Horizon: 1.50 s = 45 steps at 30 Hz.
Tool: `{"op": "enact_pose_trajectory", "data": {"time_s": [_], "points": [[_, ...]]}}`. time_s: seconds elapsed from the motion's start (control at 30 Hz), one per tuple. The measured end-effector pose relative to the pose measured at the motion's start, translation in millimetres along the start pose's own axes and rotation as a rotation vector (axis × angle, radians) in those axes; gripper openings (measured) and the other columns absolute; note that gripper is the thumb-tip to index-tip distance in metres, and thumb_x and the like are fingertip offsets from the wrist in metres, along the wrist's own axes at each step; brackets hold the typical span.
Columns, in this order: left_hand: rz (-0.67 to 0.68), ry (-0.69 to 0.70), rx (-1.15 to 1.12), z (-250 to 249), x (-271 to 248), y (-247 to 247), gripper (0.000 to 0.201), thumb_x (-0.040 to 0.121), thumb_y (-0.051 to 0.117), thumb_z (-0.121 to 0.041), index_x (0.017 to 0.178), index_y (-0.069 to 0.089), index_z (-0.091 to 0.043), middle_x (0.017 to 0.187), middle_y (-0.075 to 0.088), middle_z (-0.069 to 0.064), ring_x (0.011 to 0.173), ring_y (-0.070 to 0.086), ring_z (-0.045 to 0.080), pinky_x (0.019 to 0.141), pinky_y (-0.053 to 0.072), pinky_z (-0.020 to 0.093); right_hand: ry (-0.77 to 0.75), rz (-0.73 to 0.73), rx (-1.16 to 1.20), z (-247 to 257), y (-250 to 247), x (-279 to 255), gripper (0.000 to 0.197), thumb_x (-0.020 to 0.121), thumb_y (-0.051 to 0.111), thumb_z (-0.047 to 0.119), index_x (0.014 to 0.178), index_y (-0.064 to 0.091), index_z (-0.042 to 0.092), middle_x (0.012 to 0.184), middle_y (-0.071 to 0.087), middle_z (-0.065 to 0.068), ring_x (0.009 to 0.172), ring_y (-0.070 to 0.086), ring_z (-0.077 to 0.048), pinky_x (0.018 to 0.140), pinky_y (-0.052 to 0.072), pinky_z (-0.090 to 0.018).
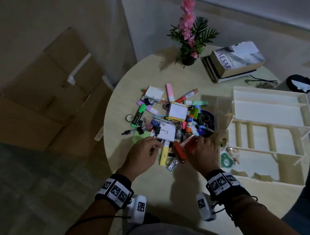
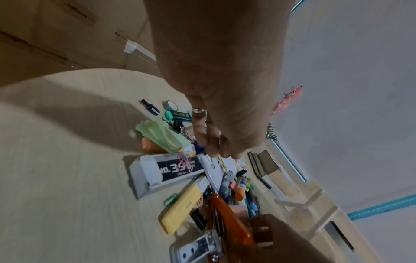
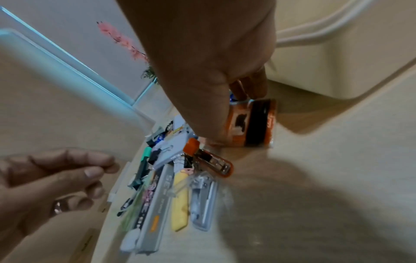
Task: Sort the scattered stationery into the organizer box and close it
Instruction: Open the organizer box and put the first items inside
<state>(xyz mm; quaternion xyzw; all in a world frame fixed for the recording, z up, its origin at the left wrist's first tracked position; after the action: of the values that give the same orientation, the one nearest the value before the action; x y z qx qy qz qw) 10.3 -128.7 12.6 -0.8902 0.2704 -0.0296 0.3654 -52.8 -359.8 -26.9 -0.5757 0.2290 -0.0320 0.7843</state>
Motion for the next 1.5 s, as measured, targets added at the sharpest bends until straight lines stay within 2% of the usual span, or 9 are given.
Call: {"op": "enact_pose_trajectory", "data": {"time_s": [0.2,0.37,0.5,0.67,0.97,1.1,1.2,1.37,1.5], "points": [[-0.005,-0.006,0.088,-1.5,57.3,-15.8,0.019,0.096,0.063,-0.010,0.111,0.072,-0.016,0.111,0.069,0.001,0.091,0.066,0.017,0.078,0.058,0.036,0.035,-0.061,0.064,-4.2,2.8,1.4,0.064,0.086,0.082,0.044,0.124,0.051,0.004,0.111,0.066,-0.019,0.096,0.069,-0.038,0.081,0.060,-0.050],[-0.005,-0.017,0.238,-24.0,137.5,-8.7,0.032,0.094,0.067,-0.014,0.125,0.062,-0.015,0.120,0.067,0.007,0.105,0.065,0.028,0.083,0.054,0.040,-0.047,-0.070,0.075,-9.2,6.4,7.5,0.028,0.091,0.071,0.036,0.112,0.067,0.018,0.100,0.072,-0.005,0.085,0.070,-0.026,0.076,0.058,-0.043],[0.071,-0.005,0.297,-30.2,181.7,16.7,0.048,0.096,0.070,-0.023,0.139,0.051,-0.012,0.135,0.052,0.012,0.118,0.058,0.032,0.091,0.053,0.044,-0.057,-0.071,0.192,-9.4,-3.0,0.5,0.016,0.085,0.076,0.006,0.094,0.065,0.014,0.091,0.067,-0.006,0.076,0.065,-0.024,0.067,0.057,-0.043],[0.101,-0.008,0.408,-18.1,198.4,36.5,0.057,0.089,0.080,-0.027,0.137,0.052,-0.017,0.132,0.050,0.011,0.113,0.057,0.034,0.088,0.056,0.046,0.135,-0.006,0.694,-31.5,-1.4,-12.7,0.021,0.096,0.048,0.043,0.107,0.059,0.030,0.096,0.077,0.003,0.081,0.077,-0.017,0.071,0.064,-0.050],[0.159,0.058,0.563,-15.7,206.5,34.0,0.060,0.084,0.084,-0.038,0.132,0.057,-0.012,0.133,0.052,0.012,0.119,0.053,0.033,0.097,0.048,0.045,0.240,0.015,0.983,-30.8,3.8,-23.9,0.016,0.100,0.052,0.037,0.111,0.063,0.034,0.105,0.078,-0.002,0.094,0.078,-0.029,0.080,0.063,-0.058],[0.165,0.008,0.378,-14.5,208.9,22.0,0.031,0.095,0.073,-0.020,0.124,0.065,-0.011,0.126,0.060,0.013,0.111,0.060,0.030,0.086,0.052,0.040,0.286,0.029,1.109,-22.2,-9.2,-25.5,0.020,0.112,0.045,0.013,0.120,0.063,0.017,0.107,0.079,-0.012,0.095,0.079,-0.033,0.084,0.064,-0.058],[0.165,-0.013,0.070,-21.8,205.7,-2.2,0.017,0.098,0.070,-0.013,0.114,0.072,-0.012,0.108,0.073,0.010,0.089,0.069,0.022,0.073,0.054,0.033,0.318,-0.011,1.159,-24.1,-19.7,-20.1,0.022,0.113,0.044,0.019,0.124,0.062,0.013,0.109,0.077,-0.015,0.097,0.078,-0.036,0.085,0.063,-0.060],[0.316,-0.019,-0.342,-47.8,189.5,-25.4,0.019,0.087,0.084,-0.017,0.105,0.079,-0.021,0.107,0.077,-0.004,0.100,0.072,0.009,0.090,0.057,0.028,0.273,-0.094,1.184,-2.4,-55.2,-2.2,0.040,0.113,0.041,0.041,0.122,0.066,0.012,0.111,0.077,-0.013,0.101,0.077,-0.033,0.088,0.063,-0.055],[0.353,-0.007,-0.333,-53.6,171.3,-9.3,0.022,0.081,0.089,-0.016,0.100,0.078,-0.018,0.099,0.075,-0.009,0.090,0.069,0.000,0.079,0.056,0.022,0.200,0.002,1.177,36.3,-69.6,13.9,0.040,0.109,0.044,0.055,0.127,0.065,0.026,0.113,0.075,-0.007,0.097,0.076,-0.016,0.080,0.063,-0.038]]}}
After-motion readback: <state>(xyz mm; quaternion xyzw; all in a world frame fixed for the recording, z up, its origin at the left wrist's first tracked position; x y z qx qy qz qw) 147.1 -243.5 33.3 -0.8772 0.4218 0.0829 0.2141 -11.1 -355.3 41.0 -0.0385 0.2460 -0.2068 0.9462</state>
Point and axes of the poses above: each hand's wrist, its own x-axis towards the middle knuckle, its own y-axis out of the palm, z = x × y, the point moved 7 cm from there along x, towards the middle knuckle
